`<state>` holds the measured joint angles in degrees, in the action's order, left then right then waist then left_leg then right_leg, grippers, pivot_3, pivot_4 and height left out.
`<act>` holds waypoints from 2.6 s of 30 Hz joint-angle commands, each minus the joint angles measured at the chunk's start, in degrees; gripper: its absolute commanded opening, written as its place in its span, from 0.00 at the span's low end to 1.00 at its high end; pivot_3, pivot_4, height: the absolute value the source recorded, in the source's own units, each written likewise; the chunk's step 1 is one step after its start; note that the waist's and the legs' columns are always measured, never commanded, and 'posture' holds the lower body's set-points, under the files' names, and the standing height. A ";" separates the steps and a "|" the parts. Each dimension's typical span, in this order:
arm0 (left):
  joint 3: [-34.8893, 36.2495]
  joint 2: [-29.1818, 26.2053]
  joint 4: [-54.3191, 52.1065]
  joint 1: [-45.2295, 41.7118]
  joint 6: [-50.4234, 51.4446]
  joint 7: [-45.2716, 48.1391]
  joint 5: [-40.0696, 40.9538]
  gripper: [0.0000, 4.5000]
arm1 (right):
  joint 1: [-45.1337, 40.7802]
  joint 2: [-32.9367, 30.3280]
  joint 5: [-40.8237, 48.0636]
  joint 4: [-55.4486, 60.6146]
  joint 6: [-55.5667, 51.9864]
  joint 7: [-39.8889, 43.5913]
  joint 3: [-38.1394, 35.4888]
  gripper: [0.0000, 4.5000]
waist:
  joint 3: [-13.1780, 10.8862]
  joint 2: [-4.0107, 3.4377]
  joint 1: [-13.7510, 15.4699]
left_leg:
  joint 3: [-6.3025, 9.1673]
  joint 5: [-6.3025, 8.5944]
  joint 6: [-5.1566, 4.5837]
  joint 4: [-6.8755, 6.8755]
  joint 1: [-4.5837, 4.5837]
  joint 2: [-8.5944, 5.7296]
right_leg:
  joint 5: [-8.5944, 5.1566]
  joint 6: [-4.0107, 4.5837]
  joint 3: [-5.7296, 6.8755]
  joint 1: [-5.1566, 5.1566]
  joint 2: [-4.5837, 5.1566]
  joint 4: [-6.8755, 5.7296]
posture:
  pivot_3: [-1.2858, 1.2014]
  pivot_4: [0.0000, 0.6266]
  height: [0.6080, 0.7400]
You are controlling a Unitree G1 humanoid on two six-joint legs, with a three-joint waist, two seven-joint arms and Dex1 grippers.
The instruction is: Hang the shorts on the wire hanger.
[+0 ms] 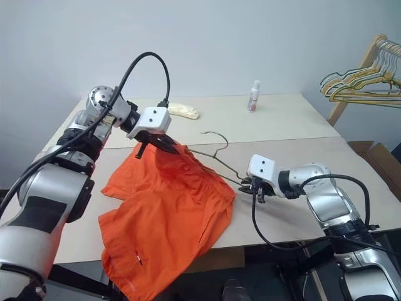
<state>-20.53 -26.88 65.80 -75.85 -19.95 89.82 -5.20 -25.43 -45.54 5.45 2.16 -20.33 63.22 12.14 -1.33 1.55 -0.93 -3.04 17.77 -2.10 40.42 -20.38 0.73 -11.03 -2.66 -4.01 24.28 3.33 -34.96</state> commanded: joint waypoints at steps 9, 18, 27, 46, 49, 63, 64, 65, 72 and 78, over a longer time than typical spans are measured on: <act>5.80 -2.84 -0.08 -2.42 -0.68 -0.88 0.36 0.00 | 7.56 -1.19 13.76 5.87 -17.13 -6.10 -20.86 0.81 | -0.01 0.01 0.09 | 0.01 0.00 0.00 0.00 0.00 0.00 | 0.00 0.01 0.00 -0.01 0.01 0.00 | 0.51 0.00 1.00; 6.52 -2.81 -0.13 -1.47 -0.36 -1.74 -0.24 0.00 | 17.76 9.48 22.99 10.18 -26.35 -11.89 -21.43 0.81 | -0.01 0.03 -0.40 | -0.01 0.02 -0.03 0.01 0.07 0.01 | 0.01 0.00 -0.08 -0.05 0.00 -0.07 | 0.51 0.00 1.00; 6.65 -2.74 -0.36 -1.09 -0.35 -2.53 -0.35 0.00 | 16.46 18.73 25.23 12.73 -28.77 -17.88 -15.31 0.81 | -0.01 0.03 -0.28 | 0.03 0.02 -0.03 0.02 0.05 0.01 | 0.01 0.00 -0.06 -0.04 -0.01 -0.08 | 0.52 0.00 1.00; 9.12 -4.00 -0.55 -0.56 -0.34 0.95 2.27 0.00 | 12.27 20.53 28.60 5.76 -34.20 -22.05 -16.28 0.00 | -0.01 0.03 -0.13 | 0.05 0.02 -0.03 0.02 0.05 0.01 | 0.01 -0.01 -0.03 -0.04 -0.01 -0.08 | 0.52 0.00 1.00; 6.65 -5.88 -1.40 -0.02 -0.53 2.68 6.05 0.00 | 11.65 18.10 28.80 4.77 -33.42 -20.30 -17.53 0.00 | -0.01 0.03 -0.15 | 0.03 0.02 -0.03 0.02 0.05 0.01 | 0.02 -0.01 -0.04 -0.04 0.00 -0.09 | 0.52 0.00 1.00; -3.67 -10.36 -4.44 2.89 0.08 2.68 18.33 0.00 | 7.61 2.16 26.78 -4.55 -27.94 -6.78 -17.12 0.00 | -0.02 0.08 -0.02 | 0.03 0.05 -0.08 0.04 0.05 0.01 | 0.00 -0.02 -0.04 -0.05 0.01 -0.06 | 0.52 0.00 1.00; -3.80 -10.36 -4.30 3.06 0.20 2.68 18.69 0.00 | 7.14 1.85 26.50 -5.19 -27.63 -6.31 -16.75 0.00 | -0.02 0.08 -0.11 | 0.03 0.05 -0.08 0.04 0.06 0.02 | 0.00 -0.02 -0.04 -0.05 -0.01 -0.06 | 0.52 0.00 1.00; -4.11 -10.50 -4.33 3.33 -0.02 2.68 19.24 0.00 | 6.65 1.56 26.18 -5.89 -27.37 -5.78 -16.33 0.00 | -0.02 0.08 -0.15 | 0.03 0.05 -0.09 0.04 0.06 0.02 | 0.00 -0.02 -0.04 -0.04 -0.02 -0.06 | 0.52 0.00 1.00; -7.02 -11.94 -4.68 3.59 -0.58 2.68 18.95 0.00 | 5.14 -0.96 24.27 -8.35 -24.71 -2.50 -14.95 0.00 | -0.02 0.08 0.08 | 0.03 0.05 -0.09 0.05 0.02 0.01 | 0.00 -0.02 -0.04 -0.03 0.00 -0.04 | 0.52 0.00 1.00; -6.21 -11.16 -2.85 3.34 -2.11 2.68 15.75 0.00 | 5.09 -3.35 21.95 -7.57 -20.95 -0.26 -13.50 0.00 | -0.02 0.08 0.16 | 0.02 0.05 -0.09 0.05 0.02 0.00 | 0.00 -0.02 -0.04 -0.03 0.00 -0.03 | 0.52 0.00 1.00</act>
<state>-28.26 -36.36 61.98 -71.15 -21.13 92.30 12.19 -19.70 -46.12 29.71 -5.60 -43.31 62.50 -0.37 -1.35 1.64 -0.77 -3.02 17.83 -2.19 40.47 -20.37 0.74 -11.03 -2.69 -4.04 24.25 3.33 -34.99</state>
